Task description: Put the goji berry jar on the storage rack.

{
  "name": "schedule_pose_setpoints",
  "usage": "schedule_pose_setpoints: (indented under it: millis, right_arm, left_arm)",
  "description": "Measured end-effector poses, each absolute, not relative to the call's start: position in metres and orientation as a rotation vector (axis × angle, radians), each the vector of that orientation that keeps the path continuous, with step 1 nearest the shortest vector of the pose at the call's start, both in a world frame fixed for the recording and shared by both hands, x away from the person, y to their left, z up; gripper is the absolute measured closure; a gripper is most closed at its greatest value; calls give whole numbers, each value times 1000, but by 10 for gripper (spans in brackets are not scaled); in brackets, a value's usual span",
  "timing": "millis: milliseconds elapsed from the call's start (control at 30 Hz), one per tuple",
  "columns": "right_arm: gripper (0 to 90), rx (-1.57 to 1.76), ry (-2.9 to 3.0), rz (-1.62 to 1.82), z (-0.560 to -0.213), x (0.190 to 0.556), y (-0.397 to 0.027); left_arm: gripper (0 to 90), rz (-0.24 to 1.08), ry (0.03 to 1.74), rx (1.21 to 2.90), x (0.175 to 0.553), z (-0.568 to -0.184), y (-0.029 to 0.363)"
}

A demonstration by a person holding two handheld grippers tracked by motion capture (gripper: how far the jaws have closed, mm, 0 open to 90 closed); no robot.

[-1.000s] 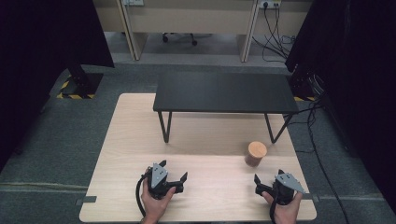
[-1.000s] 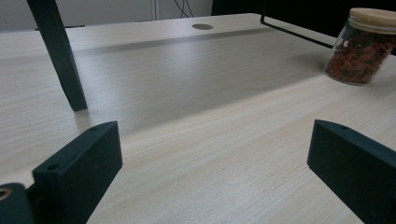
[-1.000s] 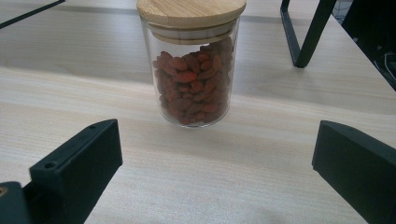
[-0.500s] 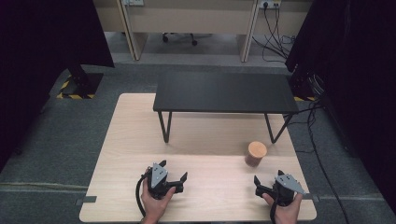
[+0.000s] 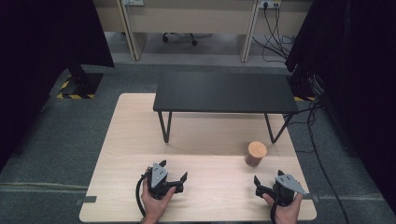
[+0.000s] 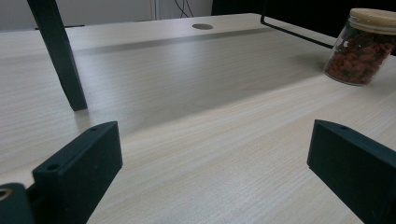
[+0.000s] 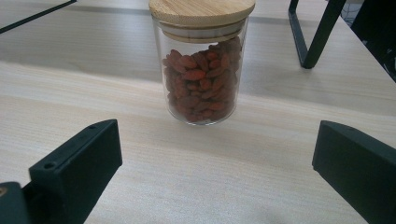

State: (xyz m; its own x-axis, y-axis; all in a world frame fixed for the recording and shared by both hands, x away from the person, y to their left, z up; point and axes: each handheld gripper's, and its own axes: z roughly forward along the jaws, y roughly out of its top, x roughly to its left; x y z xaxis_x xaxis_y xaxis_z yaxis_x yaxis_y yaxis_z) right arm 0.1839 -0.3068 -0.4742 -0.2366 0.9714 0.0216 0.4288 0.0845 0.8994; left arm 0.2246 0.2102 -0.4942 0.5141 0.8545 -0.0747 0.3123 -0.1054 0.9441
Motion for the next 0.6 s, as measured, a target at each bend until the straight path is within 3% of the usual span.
schedule_pose_setpoints:
  millis: [600]
  right_arm:
    - [14,1369,1769,1083,-472,206,-294]
  left_arm:
    - [24,629,999,1671,224,-494,209]
